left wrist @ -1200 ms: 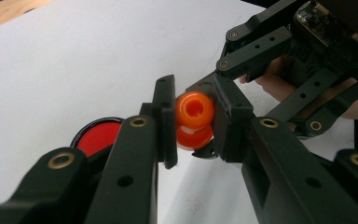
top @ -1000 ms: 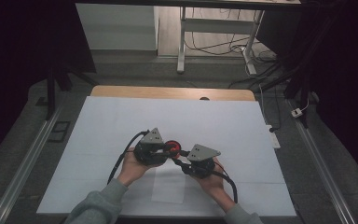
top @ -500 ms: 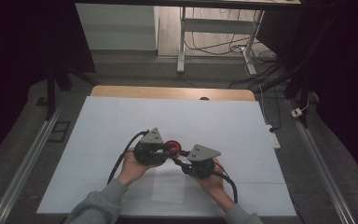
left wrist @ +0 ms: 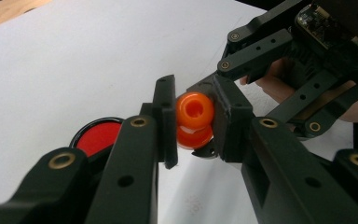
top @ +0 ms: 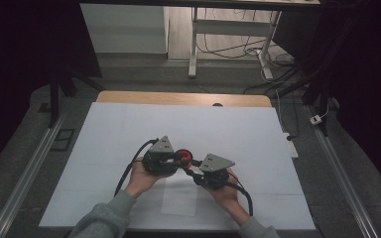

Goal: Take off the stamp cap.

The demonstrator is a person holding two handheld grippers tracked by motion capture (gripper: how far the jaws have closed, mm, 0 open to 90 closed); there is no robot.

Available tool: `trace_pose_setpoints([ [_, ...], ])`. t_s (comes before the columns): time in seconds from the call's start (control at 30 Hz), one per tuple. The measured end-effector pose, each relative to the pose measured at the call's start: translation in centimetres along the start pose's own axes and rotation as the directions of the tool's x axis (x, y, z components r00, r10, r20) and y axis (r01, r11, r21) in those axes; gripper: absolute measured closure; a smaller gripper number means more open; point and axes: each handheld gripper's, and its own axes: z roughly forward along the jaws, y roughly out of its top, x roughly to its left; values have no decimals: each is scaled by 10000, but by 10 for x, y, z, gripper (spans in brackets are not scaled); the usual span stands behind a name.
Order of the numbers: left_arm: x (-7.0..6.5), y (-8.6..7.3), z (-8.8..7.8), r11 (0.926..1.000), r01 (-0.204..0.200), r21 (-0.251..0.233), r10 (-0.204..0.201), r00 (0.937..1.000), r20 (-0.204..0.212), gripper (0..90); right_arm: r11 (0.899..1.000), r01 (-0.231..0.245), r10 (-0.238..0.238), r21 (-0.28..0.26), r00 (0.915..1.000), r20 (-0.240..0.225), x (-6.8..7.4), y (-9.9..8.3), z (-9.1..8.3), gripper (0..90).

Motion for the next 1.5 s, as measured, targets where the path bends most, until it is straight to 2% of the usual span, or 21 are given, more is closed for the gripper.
trace_pose_setpoints([
  [0.4,2,-2,1,9998,190,4,-190,9997,126,727,9999,123,-123,27,9999,-73,-1,-2,0,651],
  [0.77,1,-1,0,9999,153,-36,-153,9998,116,728,10000,16,-16,-97,10000,-39,0,-2,-1,651],
  [0.97,1,-1,0,9999,120,28,-120,9998,129,728,10000,68,-68,6,9999,-135,-1,-2,-1,652],
  [1.1,1,-1,0,9999,170,7,-170,9998,127,728,10000,18,-18,-18,9998,-188,-1,-2,-1,652],
  [1.13,1,-1,0,9999,172,8,-172,9998,120,728,9999,-138,137,-57,9997,-177,-1,-2,-1,653],
  [1.17,0,-1,-1,9998,159,-133,-160,9998,-96,728,9999,-138,137,-57,9997,-177,-1,-2,-1,653],
  [1.2,6,0,-16,9974,267,-671,-315,9970,-710,729,9993,-48,49,360,10000,-22,-2,-6,1,653],
  [1.23,6,0,-16,9974,267,-671,-315,9970,-710,729,9993,-48,49,360,10000,-22,-2,-6,1,653],
  [1.27,11,-1,-23,9934,609,-976,-632,9978,-210,729,9975,-693,693,118,9976,68,-6,-15,0,653],
  [1.3,14,-3,-27,9930,655,-980,-676,9975,-188,729,9975,-693,693,118,9976,68,-6,-15,0,653],
  [1.33,15,-5,-28,9953,563,-784,-598,9973,-428,729,9967,-805,806,-51,9967,95,-9,-10,-2,653],
  [1.4,16,-5,-27,9949,613,-801,-642,9973,-353,729,9974,-717,717,-11,9974,21,-7,-7,-2,653],
  [1.5,13,-5,-23,9971,422,-639,-441,9986,-290,729,9982,-586,587,144,9983,-49,-6,-9,0,652],
])
